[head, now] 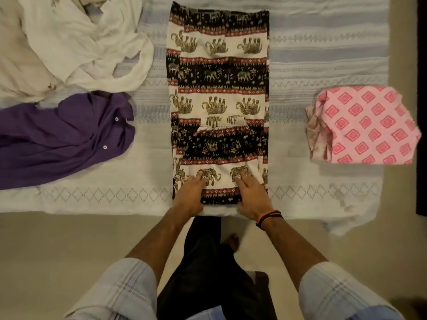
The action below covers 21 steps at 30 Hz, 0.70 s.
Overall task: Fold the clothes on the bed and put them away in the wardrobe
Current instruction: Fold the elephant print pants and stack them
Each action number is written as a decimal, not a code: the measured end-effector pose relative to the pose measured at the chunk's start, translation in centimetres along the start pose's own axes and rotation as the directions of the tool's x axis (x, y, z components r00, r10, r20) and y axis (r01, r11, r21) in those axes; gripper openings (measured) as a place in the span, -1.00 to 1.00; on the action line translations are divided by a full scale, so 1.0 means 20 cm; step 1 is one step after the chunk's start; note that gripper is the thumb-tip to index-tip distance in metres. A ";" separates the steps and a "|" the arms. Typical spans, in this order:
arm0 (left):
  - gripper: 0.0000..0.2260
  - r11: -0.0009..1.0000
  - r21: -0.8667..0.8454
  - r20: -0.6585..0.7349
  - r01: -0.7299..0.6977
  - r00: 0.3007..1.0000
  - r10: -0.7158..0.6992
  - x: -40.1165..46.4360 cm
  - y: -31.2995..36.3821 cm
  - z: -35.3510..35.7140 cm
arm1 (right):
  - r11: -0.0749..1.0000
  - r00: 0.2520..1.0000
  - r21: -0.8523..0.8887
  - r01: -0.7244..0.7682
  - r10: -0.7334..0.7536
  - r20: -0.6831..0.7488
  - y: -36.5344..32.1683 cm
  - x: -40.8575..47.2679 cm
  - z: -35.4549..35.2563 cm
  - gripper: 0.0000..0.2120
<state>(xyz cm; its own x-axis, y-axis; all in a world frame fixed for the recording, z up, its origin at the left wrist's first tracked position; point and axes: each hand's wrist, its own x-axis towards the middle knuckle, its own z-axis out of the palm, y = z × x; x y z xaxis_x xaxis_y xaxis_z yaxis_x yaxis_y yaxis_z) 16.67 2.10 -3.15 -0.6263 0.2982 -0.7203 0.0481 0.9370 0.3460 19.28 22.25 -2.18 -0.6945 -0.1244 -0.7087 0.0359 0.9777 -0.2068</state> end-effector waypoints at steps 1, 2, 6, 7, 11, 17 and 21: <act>-0.25 0.998 0.066 -0.014 -0.017 1.000 0.018 0.00 -0.02 0.03 | 0.999 1.000 -0.049 0.007 -0.008 -0.004 0.02 0.00 0.04 -0.21; -0.23 0.990 0.136 -0.027 -0.030 0.999 0.034 0.00 -0.03 0.05 | 0.996 1.000 -0.091 0.017 -0.018 -0.009 0.03 0.01 0.07 -0.20; -0.15 0.927 0.369 -0.038 -0.059 0.996 0.079 -0.01 -0.07 0.12 | 0.977 0.997 -0.208 0.054 -0.066 -0.051 0.06 0.01 0.17 -0.16; -0.13 0.909 0.411 -0.037 -0.065 0.995 0.088 -0.01 -0.08 0.14 | 0.971 0.995 -0.230 0.062 -0.079 -0.065 0.06 0.01 0.18 -0.16; -0.13 0.880 0.470 -0.042 -0.072 0.994 0.104 -0.02 -0.08 0.17 | 0.958 0.986 -0.268 0.105 -0.135 -0.095 0.09 0.02 0.21 -0.19; -0.27 0.906 0.418 -0.057 -0.065 0.994 0.098 -0.14 -0.03 0.06 | 0.968 0.973 -0.207 0.141 -0.174 -0.149 0.10 -0.10 0.10 -0.37; -0.34 0.912 0.405 -0.118 -0.063 0.986 0.121 -0.28 0.02 -0.03 | 0.973 0.970 -0.198 0.121 -0.159 -0.185 0.07 -0.21 0.03 -0.49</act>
<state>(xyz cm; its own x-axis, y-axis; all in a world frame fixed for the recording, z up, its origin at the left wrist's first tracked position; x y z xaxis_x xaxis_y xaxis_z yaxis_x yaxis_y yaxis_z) 19.78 0.69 1.46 -0.7035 0.3856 -0.5970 0.3984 0.9096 0.1180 22.72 24.05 0.14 -0.8123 -0.2444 -0.5295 -0.1913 0.9694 -0.1539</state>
